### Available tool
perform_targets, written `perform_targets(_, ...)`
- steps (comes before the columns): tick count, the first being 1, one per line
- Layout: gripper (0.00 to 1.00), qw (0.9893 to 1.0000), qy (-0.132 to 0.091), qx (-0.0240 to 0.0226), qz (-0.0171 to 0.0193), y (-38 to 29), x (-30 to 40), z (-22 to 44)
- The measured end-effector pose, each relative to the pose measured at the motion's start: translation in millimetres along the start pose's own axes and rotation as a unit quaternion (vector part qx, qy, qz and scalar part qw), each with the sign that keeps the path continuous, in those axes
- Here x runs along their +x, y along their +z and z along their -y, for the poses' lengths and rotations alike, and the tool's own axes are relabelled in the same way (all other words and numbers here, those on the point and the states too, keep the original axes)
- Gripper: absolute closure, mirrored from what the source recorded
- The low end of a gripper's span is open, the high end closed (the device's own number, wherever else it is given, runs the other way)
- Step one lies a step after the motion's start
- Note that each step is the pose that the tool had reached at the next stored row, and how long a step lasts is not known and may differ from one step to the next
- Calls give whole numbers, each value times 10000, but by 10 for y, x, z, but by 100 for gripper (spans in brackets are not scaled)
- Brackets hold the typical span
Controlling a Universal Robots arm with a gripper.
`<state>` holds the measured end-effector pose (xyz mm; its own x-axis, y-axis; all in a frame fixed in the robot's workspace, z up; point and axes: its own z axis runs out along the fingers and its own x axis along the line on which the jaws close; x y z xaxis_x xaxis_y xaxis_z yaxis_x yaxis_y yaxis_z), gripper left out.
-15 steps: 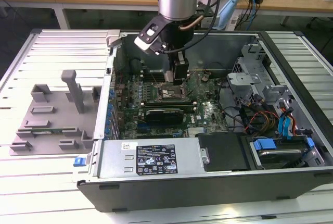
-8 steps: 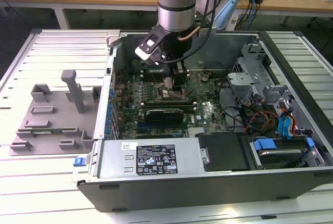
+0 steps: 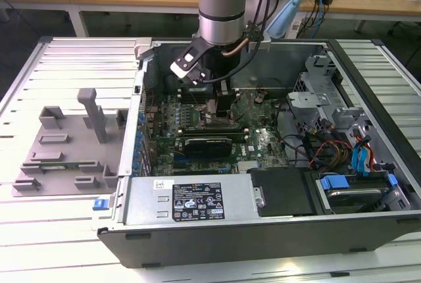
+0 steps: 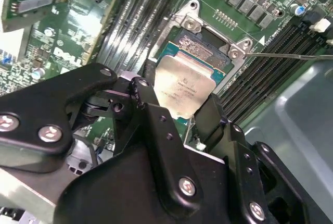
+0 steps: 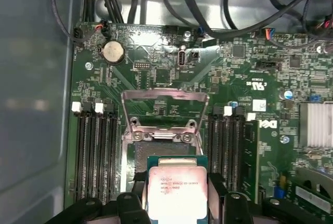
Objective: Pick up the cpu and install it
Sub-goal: 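Place the cpu into insertion slot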
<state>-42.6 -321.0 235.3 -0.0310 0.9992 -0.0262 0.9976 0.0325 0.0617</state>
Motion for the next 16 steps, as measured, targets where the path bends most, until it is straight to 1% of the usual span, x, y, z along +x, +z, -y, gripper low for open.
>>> perform_targets(3, 45, 10000, 51, 2, 4, 70, 51, 2)
perform_targets(5, 45, 10000, 76, 2, 4, 102, 68, 4)
perform_targets(6, 45, 9999, 102, 4, 6, 129, 75, 5)
perform_targets(8, 45, 9999, 162, 6, 15, 166, 78, 7)
perform_targets(11, 45, 9998, 189, 7, 17, 222, 76, 11)
perform_targets(16, 45, 9998, 175, 6, 16, 265, 64, 14)
